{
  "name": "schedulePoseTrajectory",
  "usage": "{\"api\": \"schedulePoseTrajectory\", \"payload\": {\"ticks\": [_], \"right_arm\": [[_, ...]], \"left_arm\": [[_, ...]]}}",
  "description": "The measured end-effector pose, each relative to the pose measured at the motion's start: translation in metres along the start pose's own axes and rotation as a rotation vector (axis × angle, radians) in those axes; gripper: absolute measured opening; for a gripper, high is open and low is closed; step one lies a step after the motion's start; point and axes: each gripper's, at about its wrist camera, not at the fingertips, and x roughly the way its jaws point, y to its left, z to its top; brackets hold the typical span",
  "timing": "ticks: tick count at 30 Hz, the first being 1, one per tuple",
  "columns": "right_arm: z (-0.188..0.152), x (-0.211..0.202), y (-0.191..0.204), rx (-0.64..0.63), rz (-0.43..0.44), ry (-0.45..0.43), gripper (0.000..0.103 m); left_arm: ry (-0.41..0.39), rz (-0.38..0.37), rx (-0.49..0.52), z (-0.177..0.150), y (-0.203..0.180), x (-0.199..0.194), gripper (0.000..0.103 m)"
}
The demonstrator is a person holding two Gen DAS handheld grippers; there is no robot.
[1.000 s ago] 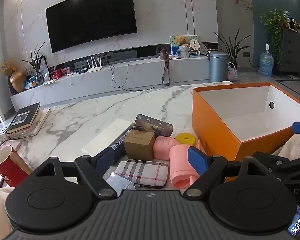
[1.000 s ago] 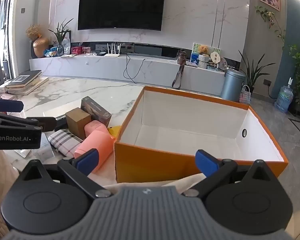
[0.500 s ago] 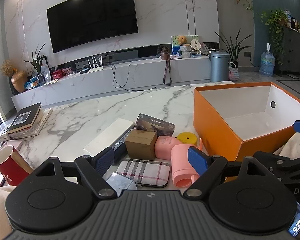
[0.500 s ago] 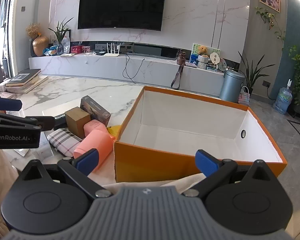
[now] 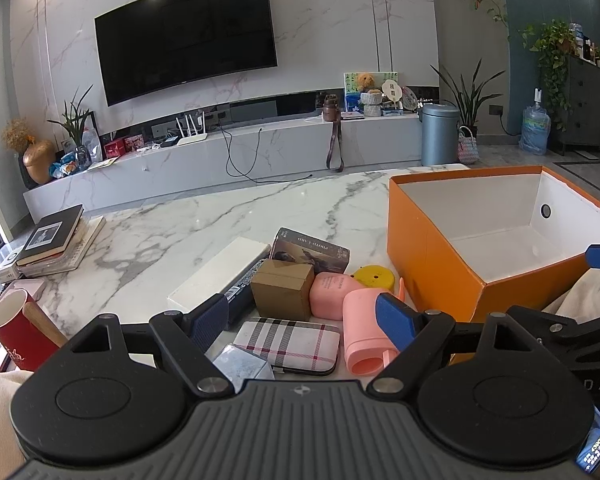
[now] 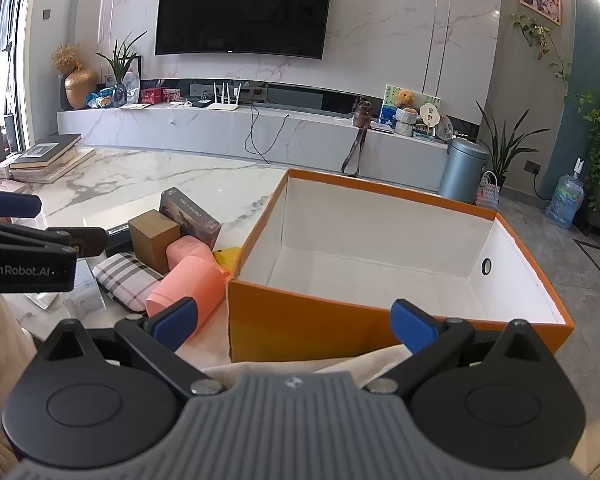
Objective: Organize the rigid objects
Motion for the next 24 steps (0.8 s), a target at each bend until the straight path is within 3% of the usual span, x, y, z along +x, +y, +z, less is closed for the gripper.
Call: {"api": "schedulePoseTrajectory", "payload": {"ticks": [24], "right_arm": [[-0.0021,0.0039,0.0010,-0.011,-0.008,0.011,0.101]], "left_arm": [[0.003,-0.004,-0.017,-0.0011,0.0016,-0.0012,0.097]]}}
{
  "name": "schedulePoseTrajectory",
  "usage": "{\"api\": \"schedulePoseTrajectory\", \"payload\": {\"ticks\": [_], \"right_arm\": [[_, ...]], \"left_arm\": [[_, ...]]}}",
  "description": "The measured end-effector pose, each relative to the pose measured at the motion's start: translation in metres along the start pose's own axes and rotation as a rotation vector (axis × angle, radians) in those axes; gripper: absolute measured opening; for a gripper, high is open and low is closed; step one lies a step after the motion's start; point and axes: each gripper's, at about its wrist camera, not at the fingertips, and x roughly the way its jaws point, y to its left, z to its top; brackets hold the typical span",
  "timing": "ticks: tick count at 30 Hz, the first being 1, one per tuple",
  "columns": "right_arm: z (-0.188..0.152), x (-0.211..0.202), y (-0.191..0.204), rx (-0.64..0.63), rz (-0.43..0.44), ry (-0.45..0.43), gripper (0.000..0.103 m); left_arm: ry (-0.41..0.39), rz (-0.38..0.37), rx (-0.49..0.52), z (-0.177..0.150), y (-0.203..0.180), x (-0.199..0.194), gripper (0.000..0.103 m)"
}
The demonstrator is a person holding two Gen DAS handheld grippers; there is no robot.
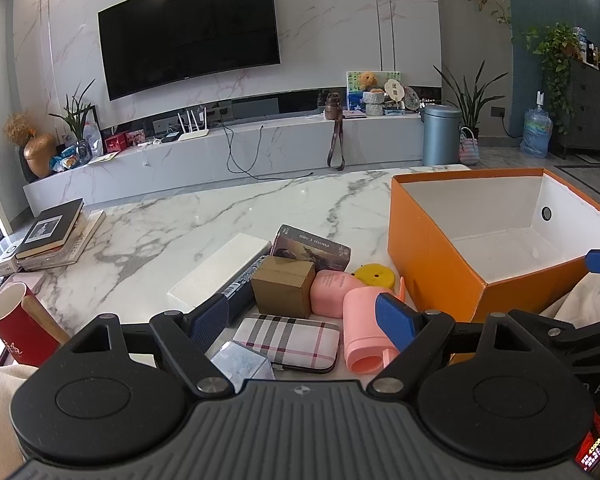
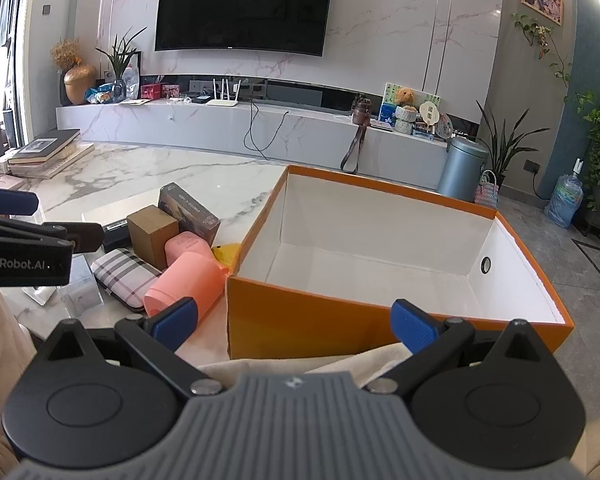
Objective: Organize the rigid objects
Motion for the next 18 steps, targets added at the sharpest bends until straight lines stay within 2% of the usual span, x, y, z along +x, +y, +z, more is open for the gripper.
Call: {"api": "schedulePoseTrajectory", "payload": {"ticks": [5,7,10,12,14,18], "right_arm": [[0.002,0.001,0.000,-0.003,-0.002,0.013,0.101],[0.005,0.002,0.001,-0.001,0.003,0.019,0.101],[0.009,0.002,-0.001,0.012,0.032,0.017,0.100],[0.012,0.002,-0.001,0.010,0.044,0.019,0.097],[0.016,0.006,0.001,-0.002,0.054,0.037,0.086],[0.027,0.012,0.006,-0.032,0.081,0.038,0.080]], "left_arm": [[0.014,-0.014,-0.020,0.000,0.005,0.003,0.096],[0.023,-0.022,-0.031,0.000,0.008,0.005,0.090],[0.040,-0.040,-0.032,0.003,0.012,0.007,0.089],[0.055,-0.057,-0.025,0.006,0.015,0.010,0.085],[0.072,-0.067,-0.032,0.008,0.020,0.014,0.080],[0.106,-0.088,-0.060,0.015,0.032,0.021,0.070]]}}
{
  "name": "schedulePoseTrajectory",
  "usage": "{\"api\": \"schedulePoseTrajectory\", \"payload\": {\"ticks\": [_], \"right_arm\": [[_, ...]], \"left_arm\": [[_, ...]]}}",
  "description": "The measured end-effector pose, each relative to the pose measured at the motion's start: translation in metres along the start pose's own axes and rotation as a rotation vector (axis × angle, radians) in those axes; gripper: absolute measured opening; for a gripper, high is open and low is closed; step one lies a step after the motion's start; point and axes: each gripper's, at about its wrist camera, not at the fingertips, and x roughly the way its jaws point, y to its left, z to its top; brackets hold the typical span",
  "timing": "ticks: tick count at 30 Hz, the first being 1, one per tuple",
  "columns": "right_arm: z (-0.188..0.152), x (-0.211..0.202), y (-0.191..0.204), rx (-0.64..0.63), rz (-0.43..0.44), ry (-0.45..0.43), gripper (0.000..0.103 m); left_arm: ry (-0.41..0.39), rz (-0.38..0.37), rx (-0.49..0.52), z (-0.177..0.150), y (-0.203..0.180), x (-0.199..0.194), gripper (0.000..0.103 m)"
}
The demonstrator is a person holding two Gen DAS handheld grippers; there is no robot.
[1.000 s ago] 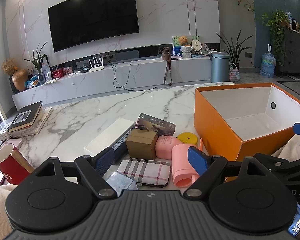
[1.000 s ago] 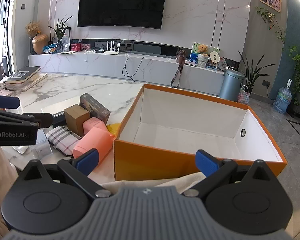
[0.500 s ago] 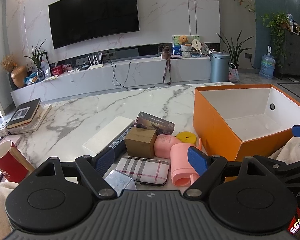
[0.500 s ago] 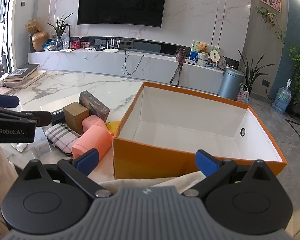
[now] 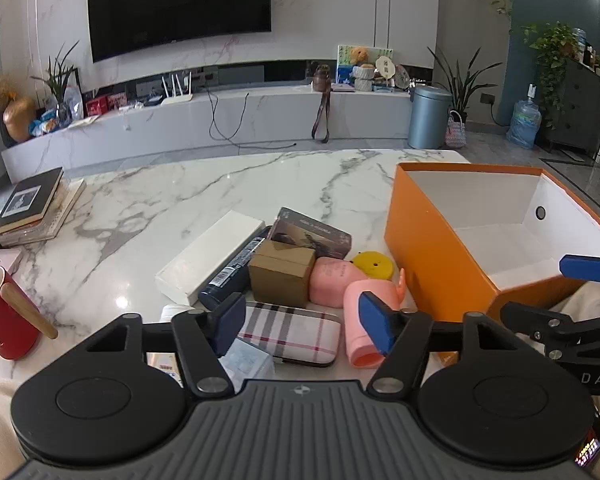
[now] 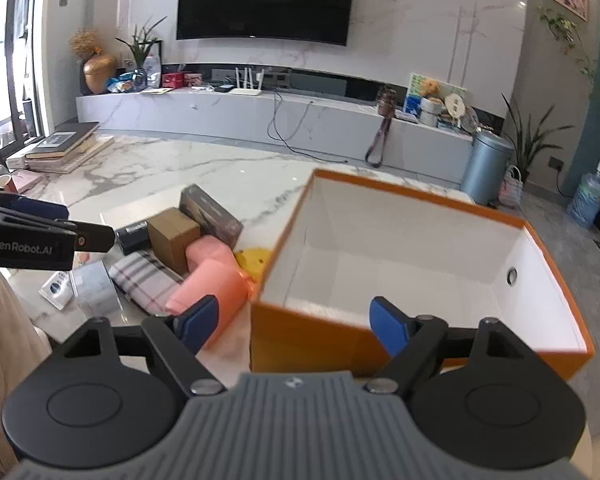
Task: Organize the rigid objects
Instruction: 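Grasp the grey photo card box with right gripper while left reaches toward brown box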
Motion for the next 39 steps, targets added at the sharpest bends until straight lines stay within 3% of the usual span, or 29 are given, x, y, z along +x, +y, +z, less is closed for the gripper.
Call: {"api": "schedulePoseTrajectory", "payload": {"ticks": [5,7,11,16,22,27,39], "right_arm": [[0.023,0.009,0.010,-0.045,0.046,-0.029,0.072],[0.033,0.015,0.015,-0.057,0.077,-0.031,0.070],[0.050,0.031,0.028,-0.099,0.133,-0.007,0.056],[0.064,0.058,0.043,-0.153,0.196,0.057,0.046],[0.075,0.097,0.059,-0.231,0.207,0.150,0.041],[0.089,0.133,0.063,-0.289,0.220,0.212,0.040],[0.107,0.195,0.065,-0.405,0.283,0.280,0.040]], "left_arm": [[0.047,-0.052,-0.032,0.015,0.017,0.008,0.052],[0.071,-0.060,-0.035,0.020,0.023,0.013,0.051],[0.137,-0.096,-0.093,0.032,0.038,0.028,0.047],[0.185,-0.089,-0.140,0.044,0.052,0.048,0.045],[0.232,-0.119,-0.275,0.053,0.062,0.079,0.056],[0.292,-0.105,-0.389,0.055,0.069,0.109,0.074],[0.368,-0.086,-0.628,0.049,0.083,0.150,0.078]]}}
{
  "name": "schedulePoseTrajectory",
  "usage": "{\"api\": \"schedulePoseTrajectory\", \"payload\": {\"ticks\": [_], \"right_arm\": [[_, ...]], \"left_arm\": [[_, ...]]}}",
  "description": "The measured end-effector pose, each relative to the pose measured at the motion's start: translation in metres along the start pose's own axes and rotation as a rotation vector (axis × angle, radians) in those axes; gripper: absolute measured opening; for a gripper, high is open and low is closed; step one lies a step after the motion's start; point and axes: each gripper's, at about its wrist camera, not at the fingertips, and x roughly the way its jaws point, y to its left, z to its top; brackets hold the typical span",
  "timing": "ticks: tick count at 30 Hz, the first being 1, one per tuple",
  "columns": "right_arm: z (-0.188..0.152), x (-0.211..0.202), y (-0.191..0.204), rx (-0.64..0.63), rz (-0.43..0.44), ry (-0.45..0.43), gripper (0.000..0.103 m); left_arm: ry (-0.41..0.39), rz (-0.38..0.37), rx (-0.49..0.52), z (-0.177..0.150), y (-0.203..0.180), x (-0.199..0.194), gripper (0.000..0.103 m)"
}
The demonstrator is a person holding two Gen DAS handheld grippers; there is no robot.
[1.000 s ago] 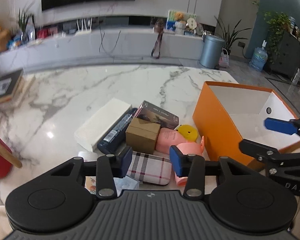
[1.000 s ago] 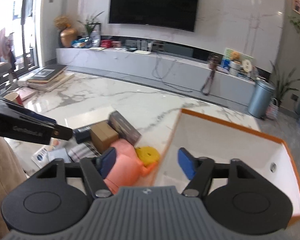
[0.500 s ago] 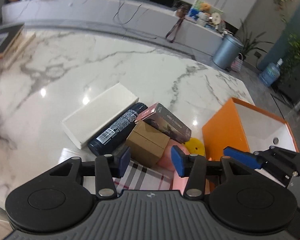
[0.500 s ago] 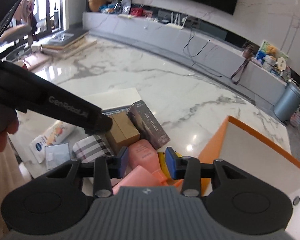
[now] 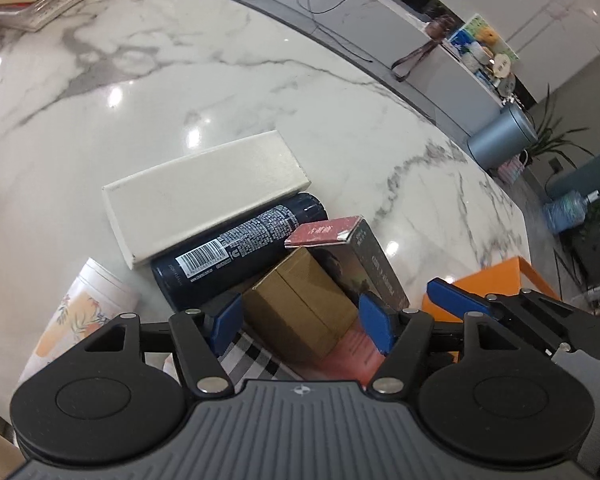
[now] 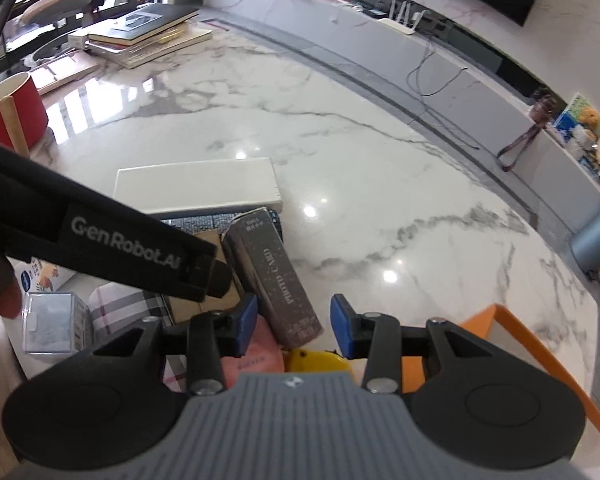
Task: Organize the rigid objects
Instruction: 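Grasp the grey photo card box with right gripper while left reaches toward brown box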
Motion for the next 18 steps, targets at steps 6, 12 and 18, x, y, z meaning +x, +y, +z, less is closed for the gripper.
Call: {"api": "schedulePoseTrajectory", "payload": {"ticks": [6,12,18], "right_arm": [[0.009,0.015,0.000,-0.069,0.047,0.012,0.040],[0.020,0.033,-0.006,-0.054,0.090,0.063,0.041],[0.020,0.037,-0.005,-0.036,0.080,0.087,0.033]], "left_arm": [[-0.002,0.028,-0.008,0.003,-0.003,0.008,0.077],[-0.001,0.059,0.010,0.005,-0.005,0.015,0.077],[-0.002,0.088,0.025,0.009,-0.011,0.020,0.075]]}}
